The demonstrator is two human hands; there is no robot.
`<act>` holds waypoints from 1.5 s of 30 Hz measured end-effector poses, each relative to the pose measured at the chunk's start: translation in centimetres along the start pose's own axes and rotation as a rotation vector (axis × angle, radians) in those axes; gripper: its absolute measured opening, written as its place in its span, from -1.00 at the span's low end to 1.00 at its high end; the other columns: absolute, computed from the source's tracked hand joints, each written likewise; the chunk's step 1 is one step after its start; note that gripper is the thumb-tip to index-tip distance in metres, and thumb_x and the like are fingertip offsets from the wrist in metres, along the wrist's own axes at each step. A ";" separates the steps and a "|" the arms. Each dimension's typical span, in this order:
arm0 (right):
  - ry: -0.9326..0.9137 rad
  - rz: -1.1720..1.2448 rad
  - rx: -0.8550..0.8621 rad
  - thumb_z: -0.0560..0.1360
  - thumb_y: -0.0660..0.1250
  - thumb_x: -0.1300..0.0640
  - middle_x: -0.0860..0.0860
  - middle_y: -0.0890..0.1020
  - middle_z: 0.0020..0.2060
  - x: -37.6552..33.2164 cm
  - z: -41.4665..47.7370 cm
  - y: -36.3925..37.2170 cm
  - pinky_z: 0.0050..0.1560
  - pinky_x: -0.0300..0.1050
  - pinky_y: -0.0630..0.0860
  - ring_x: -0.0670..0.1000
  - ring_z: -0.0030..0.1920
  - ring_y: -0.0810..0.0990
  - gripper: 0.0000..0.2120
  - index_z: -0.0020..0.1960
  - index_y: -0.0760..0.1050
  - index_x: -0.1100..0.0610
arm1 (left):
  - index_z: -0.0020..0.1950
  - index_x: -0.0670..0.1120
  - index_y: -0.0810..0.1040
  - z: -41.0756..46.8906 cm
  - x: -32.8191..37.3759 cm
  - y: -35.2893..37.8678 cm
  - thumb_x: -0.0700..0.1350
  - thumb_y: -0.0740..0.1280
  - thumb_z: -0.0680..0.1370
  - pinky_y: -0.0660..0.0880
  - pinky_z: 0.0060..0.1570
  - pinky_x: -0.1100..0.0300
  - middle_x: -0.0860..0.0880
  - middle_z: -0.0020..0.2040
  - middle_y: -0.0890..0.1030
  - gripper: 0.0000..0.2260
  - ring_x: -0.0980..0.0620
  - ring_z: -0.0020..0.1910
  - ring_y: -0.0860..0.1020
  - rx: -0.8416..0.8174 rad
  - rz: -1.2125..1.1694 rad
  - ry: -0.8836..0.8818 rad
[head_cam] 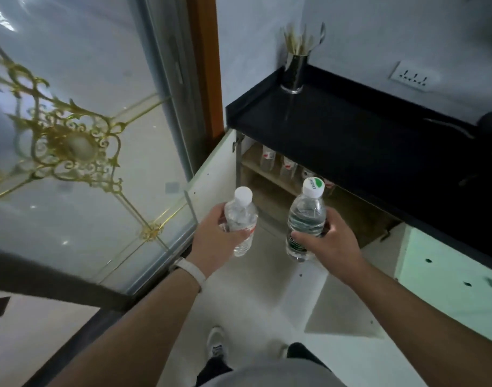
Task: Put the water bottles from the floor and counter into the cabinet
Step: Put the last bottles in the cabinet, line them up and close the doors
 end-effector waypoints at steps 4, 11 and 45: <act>0.090 0.008 0.119 0.31 0.57 0.00 -0.16 0.62 -0.07 -0.2 -0.1 -1.4 -0.10 -0.20 0.53 -0.17 -0.08 0.61 -0.49 0.15 0.40 -0.16 | 0.19 0.12 0.52 3.9 0.1 0.4 -0.06 0.60 0.41 0.49 -0.05 0.38 0.16 0.04 0.64 -0.57 0.18 0.04 0.60 -0.104 0.042 0.037; 0.215 0.051 0.334 0.33 0.56 0.03 -0.18 0.63 -0.09 0.7 -0.1 -5.6 -0.08 -0.18 0.51 -0.18 -0.10 0.61 -0.53 0.15 0.42 -0.13 | 0.24 0.15 0.46 8.9 2.1 5.1 -0.06 0.59 0.41 0.41 -0.08 0.37 0.22 0.04 0.60 -0.51 0.24 0.00 0.56 -0.330 0.107 0.082; 0.560 0.348 0.509 0.38 0.53 0.11 -0.17 0.61 -0.12 19.5 14.5 -6.3 -0.35 -0.41 0.44 -0.27 -0.21 0.59 -0.59 0.12 0.42 -0.11 | 0.27 0.15 0.55 21.8 -1.3 25.7 -0.04 0.62 0.38 0.54 0.09 0.22 0.26 0.11 0.65 -0.50 0.30 0.11 0.59 -0.722 0.304 -0.020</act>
Point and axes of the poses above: each hand's wrist, its own z-axis towards the middle knuckle, its own y-axis out of the palm, x = y × z, the point moved 7 cm from there along z, towards the middle knuckle
